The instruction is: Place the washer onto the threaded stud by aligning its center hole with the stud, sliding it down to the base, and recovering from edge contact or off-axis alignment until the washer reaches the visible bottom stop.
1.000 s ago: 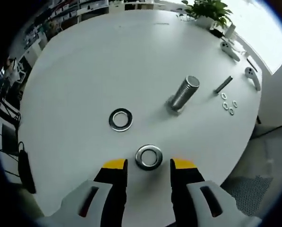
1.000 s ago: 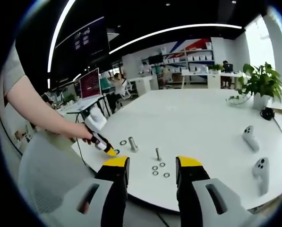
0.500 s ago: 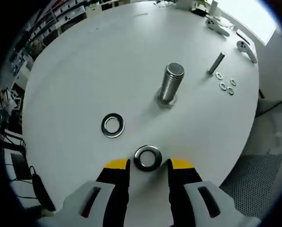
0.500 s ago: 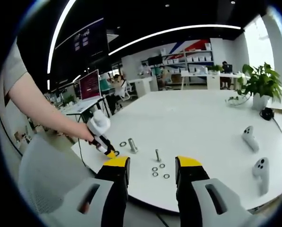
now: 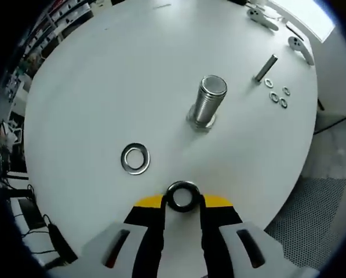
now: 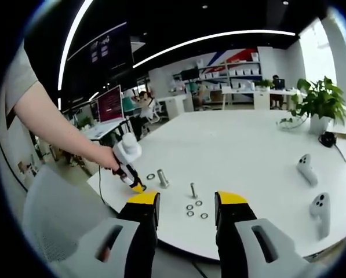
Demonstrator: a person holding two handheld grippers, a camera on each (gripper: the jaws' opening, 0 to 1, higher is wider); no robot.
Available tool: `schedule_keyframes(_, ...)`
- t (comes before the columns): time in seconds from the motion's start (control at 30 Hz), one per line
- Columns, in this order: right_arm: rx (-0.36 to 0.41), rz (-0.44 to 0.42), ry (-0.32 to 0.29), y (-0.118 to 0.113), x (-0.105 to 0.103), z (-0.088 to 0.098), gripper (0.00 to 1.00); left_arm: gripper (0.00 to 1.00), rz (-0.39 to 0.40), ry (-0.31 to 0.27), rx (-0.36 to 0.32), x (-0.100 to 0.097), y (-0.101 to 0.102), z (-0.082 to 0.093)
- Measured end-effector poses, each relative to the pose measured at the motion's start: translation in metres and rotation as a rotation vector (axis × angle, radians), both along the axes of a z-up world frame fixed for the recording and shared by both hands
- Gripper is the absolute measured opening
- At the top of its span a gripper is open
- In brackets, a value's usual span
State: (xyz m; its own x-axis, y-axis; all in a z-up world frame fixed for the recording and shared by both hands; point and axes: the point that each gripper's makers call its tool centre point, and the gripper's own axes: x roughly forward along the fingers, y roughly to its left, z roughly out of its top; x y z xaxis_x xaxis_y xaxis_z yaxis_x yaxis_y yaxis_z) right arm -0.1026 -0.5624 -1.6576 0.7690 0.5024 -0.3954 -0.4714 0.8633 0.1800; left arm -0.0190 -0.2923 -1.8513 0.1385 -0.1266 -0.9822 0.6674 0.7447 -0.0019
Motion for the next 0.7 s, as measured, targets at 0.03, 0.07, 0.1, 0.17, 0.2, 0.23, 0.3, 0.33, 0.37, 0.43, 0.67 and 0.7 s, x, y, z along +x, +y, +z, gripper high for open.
schedule_keyframes(0.03, 0.001, -0.001, 0.001, -0.0001, 0.0000, -0.0001, 0.40, 0.21, -0.004, 0.000, -0.001, -0.0006, -0.0004, 0.0004)
schedule_keyframes(0.07, 0.001, -0.001, 0.001, -0.0001, 0.0001, 0.0000, 0.40, 0.21, -0.005, 0.001, -0.001, -0.0009, -0.0007, 0.0006)
schedule_keyframes(0.1, 0.001, -0.001, -0.001, -0.0001, 0.0002, 0.0002, 0.40, 0.21, -0.013, 0.004, 0.001, -0.0008, -0.0009, 0.0009)
schedule_keyframes(0.17, 0.000, 0.001, 0.002, 0.0001, -0.0001, -0.0003, 0.40, 0.20, -0.041, 0.006, 0.013, -0.0005, -0.0028, 0.0008)
schedule_keyframes(0.2, -0.001, 0.001, 0.002, 0.0001, -0.0002, -0.0004, 0.39, 0.20, -0.040, 0.006, 0.016, -0.0002, -0.0034, 0.0005)
schedule_keyframes(0.23, -0.001, 0.001, 0.002, 0.0000, -0.0002, -0.0003, 0.39, 0.20, -0.034, 0.009, 0.019, 0.0006, -0.0031, 0.0003)
schedule_keyframes(0.3, -0.001, 0.000, 0.003, -0.0002, -0.0002, -0.0004, 0.39, 0.20, -0.020, 0.016, 0.019, 0.0009, -0.0017, 0.0003)
schedule_keyframes(0.33, -0.001, 0.000, 0.002, -0.0002, -0.0001, -0.0003, 0.39, 0.19, -0.015, 0.017, 0.016, 0.0008, -0.0018, 0.0006)
schedule_keyframes(0.37, -0.001, 0.000, 0.003, -0.0003, -0.0001, -0.0004, 0.39, 0.19, -0.010, 0.017, 0.014, 0.0009, -0.0013, 0.0003)
schedule_keyframes(0.43, -0.002, 0.000, 0.004, -0.0005, -0.0002, -0.0007, 0.39, 0.19, -0.008, 0.013, 0.012, 0.0001, -0.0016, 0.0009)
schedule_keyframes(0.67, -0.001, -0.002, 0.003, -0.0008, -0.0003, -0.0001, 0.39, 0.19, -0.033, -0.016, -0.011, -0.0045, -0.0030, 0.0028)
schedule_keyframes(0.7, -0.002, 0.000, 0.003, -0.0006, -0.0003, -0.0002, 0.39, 0.19, -0.047, -0.008, -0.007, -0.0062, -0.0035, 0.0024)
